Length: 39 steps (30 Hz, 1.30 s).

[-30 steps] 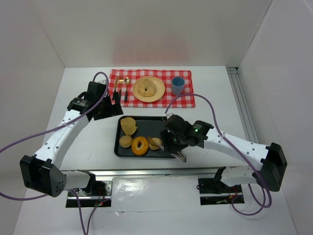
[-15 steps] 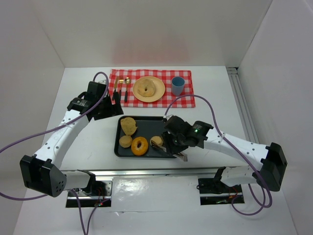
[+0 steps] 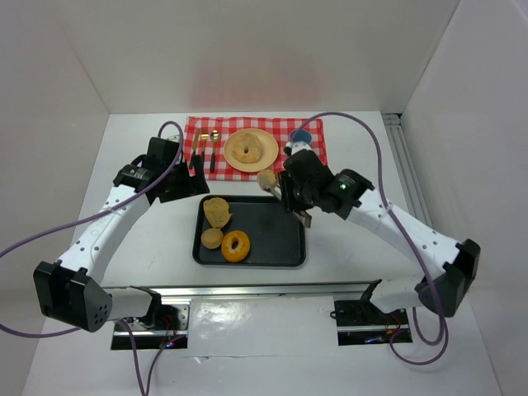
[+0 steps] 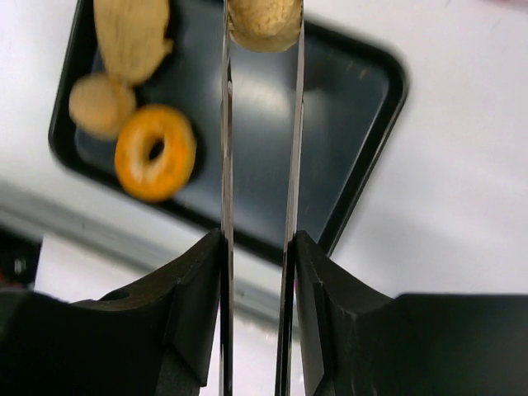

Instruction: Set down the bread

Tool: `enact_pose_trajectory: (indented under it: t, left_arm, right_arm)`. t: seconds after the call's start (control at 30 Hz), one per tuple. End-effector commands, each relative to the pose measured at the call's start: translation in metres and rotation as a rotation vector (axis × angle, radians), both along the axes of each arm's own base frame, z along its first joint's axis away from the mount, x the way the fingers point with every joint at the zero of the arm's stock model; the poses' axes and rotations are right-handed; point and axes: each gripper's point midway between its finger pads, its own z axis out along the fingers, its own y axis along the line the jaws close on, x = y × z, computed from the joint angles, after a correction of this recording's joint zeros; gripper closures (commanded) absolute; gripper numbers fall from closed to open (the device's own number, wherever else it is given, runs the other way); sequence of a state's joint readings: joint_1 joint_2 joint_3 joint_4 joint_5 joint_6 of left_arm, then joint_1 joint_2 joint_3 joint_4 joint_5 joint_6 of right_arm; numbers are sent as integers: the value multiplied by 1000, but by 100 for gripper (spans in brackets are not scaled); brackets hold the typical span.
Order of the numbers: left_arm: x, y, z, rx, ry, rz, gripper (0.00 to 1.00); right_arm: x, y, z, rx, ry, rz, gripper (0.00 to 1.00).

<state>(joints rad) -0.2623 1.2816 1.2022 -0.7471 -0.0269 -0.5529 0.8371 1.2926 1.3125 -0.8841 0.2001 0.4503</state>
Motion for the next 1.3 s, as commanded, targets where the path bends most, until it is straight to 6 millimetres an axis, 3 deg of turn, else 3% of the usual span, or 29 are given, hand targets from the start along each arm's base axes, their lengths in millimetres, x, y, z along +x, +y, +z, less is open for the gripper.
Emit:
enact_pose_trajectory:
  t: [0.0, 0.07, 0.17, 0.27, 0.3, 0.4, 0.73, 0.97, 1.1, 1.27]
  left_arm:
    - [7, 0, 21, -18, -71, 3, 1]
    - [7, 0, 21, -18, -71, 3, 1]
    - [7, -1, 22, -25, -69, -3, 1]
    - [7, -1, 22, -25, -69, -3, 2]
    - [5, -1, 18, -23, -60, -3, 2]
    - [5, -1, 18, -23, -60, -3, 2]
    - [6, -1, 15, -20, -51, -3, 2]
    - [5, 2, 12, -18, -43, 7, 2]
    - [5, 2, 12, -18, -43, 7, 2]
    - [4, 3, 8, -15, -34, 7, 2]
  right_arm:
    - [66, 18, 28, 23, -166, -57, 57]
    - [90, 19, 36, 34, -197, -93, 57]
    - [142, 18, 33, 33, -216, -169, 57]
    - [167, 20, 25, 44, -217, -193, 57]
    - [176, 17, 11, 31, -190, -202, 56]
    - [196, 16, -3, 34, -178, -219, 55]
    - [208, 26, -31, 55, -142, -183, 55]
    - [214, 32, -50, 41, -111, -175, 48]
    - [217, 34, -50, 52, -115, -181, 41]
    - [218, 35, -34, 65, -132, -182, 38]
